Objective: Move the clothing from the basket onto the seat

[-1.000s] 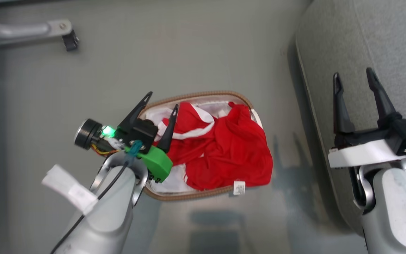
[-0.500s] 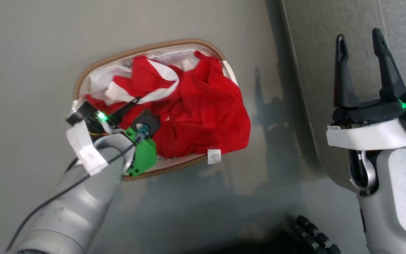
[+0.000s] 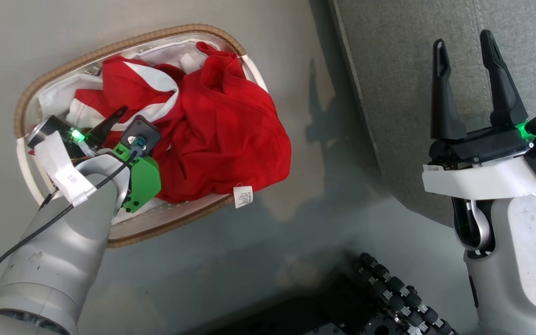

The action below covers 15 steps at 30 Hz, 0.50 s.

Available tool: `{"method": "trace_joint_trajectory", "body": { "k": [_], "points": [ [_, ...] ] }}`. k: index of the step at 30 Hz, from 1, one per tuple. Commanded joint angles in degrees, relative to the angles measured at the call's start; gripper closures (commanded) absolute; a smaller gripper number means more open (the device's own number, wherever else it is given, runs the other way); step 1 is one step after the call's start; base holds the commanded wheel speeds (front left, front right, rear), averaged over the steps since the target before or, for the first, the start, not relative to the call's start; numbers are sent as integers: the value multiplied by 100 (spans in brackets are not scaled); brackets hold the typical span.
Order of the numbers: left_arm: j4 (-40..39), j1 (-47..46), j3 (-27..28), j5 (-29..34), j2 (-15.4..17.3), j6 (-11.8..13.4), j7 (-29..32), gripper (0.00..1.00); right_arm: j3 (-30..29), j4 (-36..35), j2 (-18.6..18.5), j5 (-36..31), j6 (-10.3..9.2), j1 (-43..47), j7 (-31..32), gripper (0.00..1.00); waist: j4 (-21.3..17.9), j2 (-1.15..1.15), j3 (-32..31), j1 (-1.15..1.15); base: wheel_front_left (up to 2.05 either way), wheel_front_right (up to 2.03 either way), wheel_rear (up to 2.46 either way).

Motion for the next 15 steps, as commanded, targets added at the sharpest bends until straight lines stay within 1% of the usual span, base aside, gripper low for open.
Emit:
{"method": "trace_joint_trajectory", "body": {
  "k": [1, 2, 3, 4, 5, 6, 11, 15],
  "points": [
    [58, -116, 20, -39, 94, 27, -2, 0, 29, -43, -14, 35, -6, -55, -28, 0, -115, 0, 92, -1, 0, 0, 0],
    [81, -125, 28, -62, 107, 30, 1, 2, 48, -55, -14, 42, -6, -52, -28, 0, -126, 0, 93, -1, 0, 0, 0],
    [106, -131, 39, -89, 113, 32, 2, 47, 63, -65, -14, 54, -6, -45, -28, 0, -135, 0, 91, -1, 0, 0, 0],
    [124, -135, 40, -109, 111, 30, -6, 60, 69, -73, -14, 64, -6, -39, -28, 0, -137, 0, 88, -1, 0, 0, 0],
    [137, -130, 45, -138, 101, 22, -32, 87, 70, -77, -15, 61, -6, -28, -28, 0, -131, 0, 77, -1, 0, 0, 0],
    [141, -113, 47, -165, 90, 12, -61, 100, 70, -75, -14, 57, -6, -16, -28, 0, -123, 0, 60, -1, 0, 0, 0],
    [51, 89, -27, -253, 32, -60, -201, 100, 65, -14, -16, 24, -6, 24, -28, 0, 12, 0, -141, -1, 0, 0, 0],
    [-267, 376, -115, -358, 56, -108, -288, 100, 72, 110, -17, -28, -6, 75, -28, 0, 209, 0, -517, -1, 0, 0, 0]
  ]
}}
